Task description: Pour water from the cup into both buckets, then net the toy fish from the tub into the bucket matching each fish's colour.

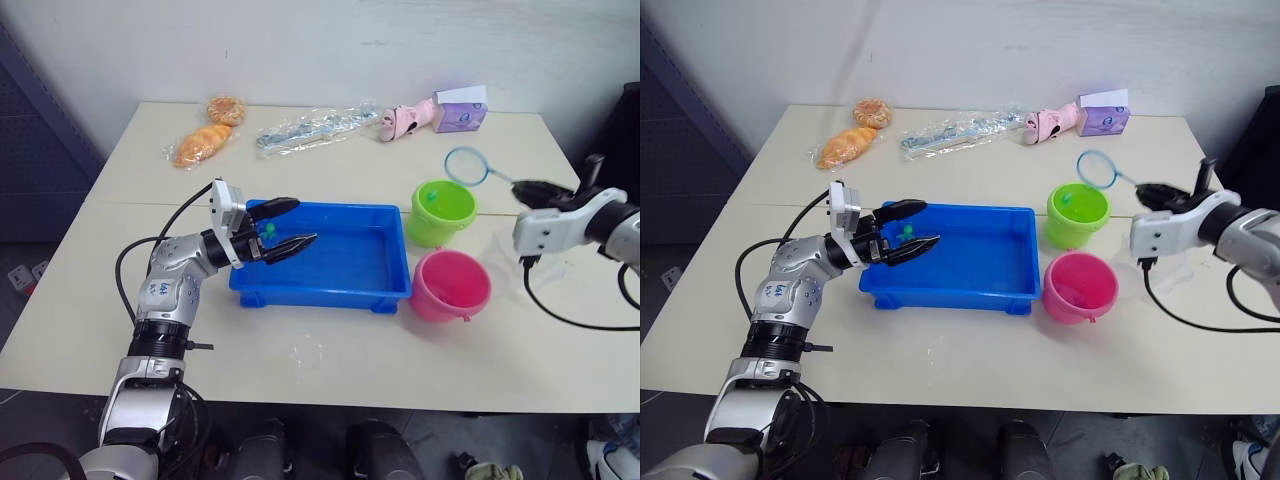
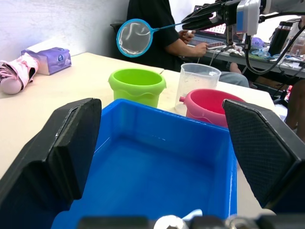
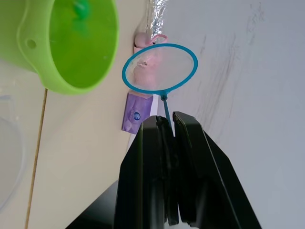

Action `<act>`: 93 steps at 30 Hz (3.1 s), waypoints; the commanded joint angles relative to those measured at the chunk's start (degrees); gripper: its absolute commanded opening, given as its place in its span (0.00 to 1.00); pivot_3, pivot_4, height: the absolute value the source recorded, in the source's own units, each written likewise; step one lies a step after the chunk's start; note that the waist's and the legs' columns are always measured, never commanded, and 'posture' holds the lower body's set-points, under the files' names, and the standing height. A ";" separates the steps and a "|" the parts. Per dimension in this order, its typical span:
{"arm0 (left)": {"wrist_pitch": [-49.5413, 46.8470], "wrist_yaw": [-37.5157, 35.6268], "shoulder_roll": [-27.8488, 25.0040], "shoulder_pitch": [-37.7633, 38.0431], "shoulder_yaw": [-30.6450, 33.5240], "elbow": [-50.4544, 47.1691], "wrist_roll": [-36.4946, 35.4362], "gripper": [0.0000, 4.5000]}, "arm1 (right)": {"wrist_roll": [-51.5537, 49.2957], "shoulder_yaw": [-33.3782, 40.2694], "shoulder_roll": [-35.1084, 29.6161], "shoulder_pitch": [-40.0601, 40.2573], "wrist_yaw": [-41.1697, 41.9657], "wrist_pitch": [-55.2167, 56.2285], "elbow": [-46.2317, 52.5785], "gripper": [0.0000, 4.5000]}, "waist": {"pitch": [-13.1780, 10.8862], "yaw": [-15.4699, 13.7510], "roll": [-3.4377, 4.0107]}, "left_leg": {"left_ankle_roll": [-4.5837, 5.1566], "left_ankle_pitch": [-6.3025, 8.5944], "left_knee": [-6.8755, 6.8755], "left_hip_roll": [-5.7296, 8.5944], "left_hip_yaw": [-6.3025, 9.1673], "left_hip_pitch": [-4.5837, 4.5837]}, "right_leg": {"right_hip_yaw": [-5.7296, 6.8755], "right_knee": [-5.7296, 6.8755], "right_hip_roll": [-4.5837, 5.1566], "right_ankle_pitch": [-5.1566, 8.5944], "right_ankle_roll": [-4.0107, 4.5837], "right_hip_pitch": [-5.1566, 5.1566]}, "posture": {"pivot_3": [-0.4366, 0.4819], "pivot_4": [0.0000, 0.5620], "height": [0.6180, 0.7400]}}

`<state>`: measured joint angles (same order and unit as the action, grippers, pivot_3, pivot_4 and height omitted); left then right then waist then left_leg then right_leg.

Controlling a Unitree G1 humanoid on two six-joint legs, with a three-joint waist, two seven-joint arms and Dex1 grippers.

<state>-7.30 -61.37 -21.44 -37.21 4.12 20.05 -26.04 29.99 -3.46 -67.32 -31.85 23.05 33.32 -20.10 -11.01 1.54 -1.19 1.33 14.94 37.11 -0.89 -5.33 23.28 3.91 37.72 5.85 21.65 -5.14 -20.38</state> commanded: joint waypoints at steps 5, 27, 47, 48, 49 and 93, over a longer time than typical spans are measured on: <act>1.32 -0.30 -0.90 0.29 0.96 -2.06 -0.10 0.97 | -6.73 3.74 1.08 1.34 1.72 -1.75 3.06 0.00 | -0.13 -0.02 0.22 | 0.06 -0.02 0.08 0.07 -0.07 0.03 | -0.04 0.02 0.05 0.00 -0.01 -0.01 | 0.48 0.27 1.00; -0.04 -0.97 -19.14 16.15 15.51 -5.46 -2.34 0.97 | -51.73 -13.84 34.89 -9.97 11.41 -87.69 30.66 0.00 | -0.14 -0.10 0.16 | 0.15 0.07 -0.02 0.08 0.11 0.05 | 0.03 0.11 0.25 -0.01 0.04 -0.12 | 0.48 0.27 1.00; -1.68 0.49 -19.00 18.13 14.78 -9.23 -2.21 0.97 | -41.14 -13.36 55.08 -20.06 9.39 -71.51 5.70 0.00 | -0.11 1.63 0.10 | 0.20 0.10 -0.18 0.18 0.04 0.11 | 0.15 0.28 0.34 -0.01 0.03 -0.23 | 0.48 0.27 1.00; -1.65 0.46 -19.00 17.94 14.66 -9.03 -2.14 0.97 | -41.68 -12.95 55.39 -19.51 10.00 -71.42 6.50 0.00 | -0.11 1.65 0.10 | 0.20 0.10 -0.18 0.19 0.04 0.11 | 0.15 0.29 0.34 -0.01 0.03 -0.23 | 0.48 0.27 1.00; -1.63 0.44 -19.00 17.80 14.58 -8.90 -2.10 0.97 | -42.06 -12.66 55.58 -19.13 10.42 -71.39 7.06 0.00 | -0.11 1.65 0.11 | 0.20 0.10 -0.18 0.19 0.04 0.11 | 0.15 0.29 0.34 -0.01 0.03 -0.23 | 0.48 0.27 1.00; 0.34 -4.17 -3.91 -0.53 1.38 -1.72 -1.30 0.97 | -40.99 25.49 16.01 20.56 9.77 -62.50 40.06 0.00 | -0.09 0.00 0.00 | 0.13 0.05 -0.47 0.22 -0.06 0.00 | 0.12 -0.20 0.22 -0.01 0.00 -0.08 | 0.48 0.27 1.00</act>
<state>-8.22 -65.25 -25.71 -36.42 5.53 19.01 -27.17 -16.52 24.13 -49.86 -10.38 35.09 -37.00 22.94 -11.10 1.54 -1.19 1.44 14.97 36.64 -0.69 -5.39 23.29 4.02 37.52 6.04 21.63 -5.13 -20.47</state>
